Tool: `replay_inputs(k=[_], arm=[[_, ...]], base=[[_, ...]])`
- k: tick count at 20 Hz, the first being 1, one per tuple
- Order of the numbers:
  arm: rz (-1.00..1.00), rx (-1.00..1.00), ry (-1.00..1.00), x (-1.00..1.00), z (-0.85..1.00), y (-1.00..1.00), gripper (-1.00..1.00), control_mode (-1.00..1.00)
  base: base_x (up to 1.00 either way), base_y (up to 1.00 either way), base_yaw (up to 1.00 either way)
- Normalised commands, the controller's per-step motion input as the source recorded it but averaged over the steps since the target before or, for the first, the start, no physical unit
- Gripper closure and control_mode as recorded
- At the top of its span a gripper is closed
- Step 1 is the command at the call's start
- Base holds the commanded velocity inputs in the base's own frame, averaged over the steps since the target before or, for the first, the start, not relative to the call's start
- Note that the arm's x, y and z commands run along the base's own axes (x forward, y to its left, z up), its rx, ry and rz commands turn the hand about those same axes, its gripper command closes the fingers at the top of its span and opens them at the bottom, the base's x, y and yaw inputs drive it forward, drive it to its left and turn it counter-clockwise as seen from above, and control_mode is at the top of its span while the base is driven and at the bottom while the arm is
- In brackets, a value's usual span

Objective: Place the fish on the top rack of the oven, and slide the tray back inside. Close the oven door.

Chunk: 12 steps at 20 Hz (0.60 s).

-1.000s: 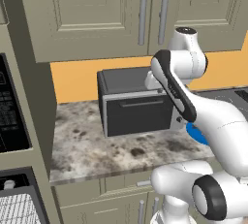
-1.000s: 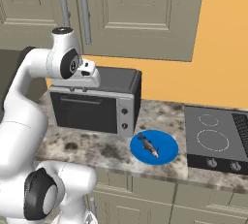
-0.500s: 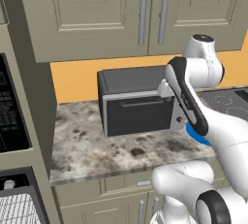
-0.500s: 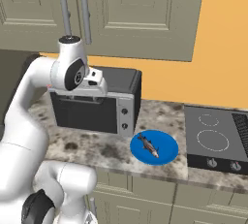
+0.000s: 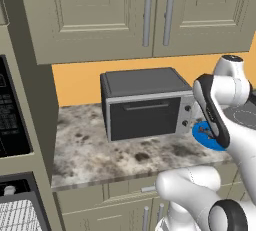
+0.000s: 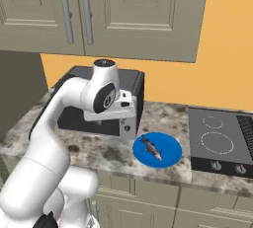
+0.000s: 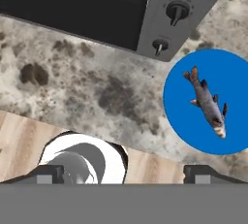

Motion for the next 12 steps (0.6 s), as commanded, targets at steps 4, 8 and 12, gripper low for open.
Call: replay_inputs(k=[4,8,12], arm=[[0.16,-0.06,0.29,0.0,-0.61,-0.8,-1.0,-1.0],[0.16,-0.05,0.25,0.03,-0.53,-0.59,-1.0,-1.0],[0.18,-0.01,0.11,0.01,-0.48,-0.54,-1.0,-1.0]], base=[[0.0,0.0,0.0],[0.0,0.0,0.0],[0.0,0.0,0.0]])
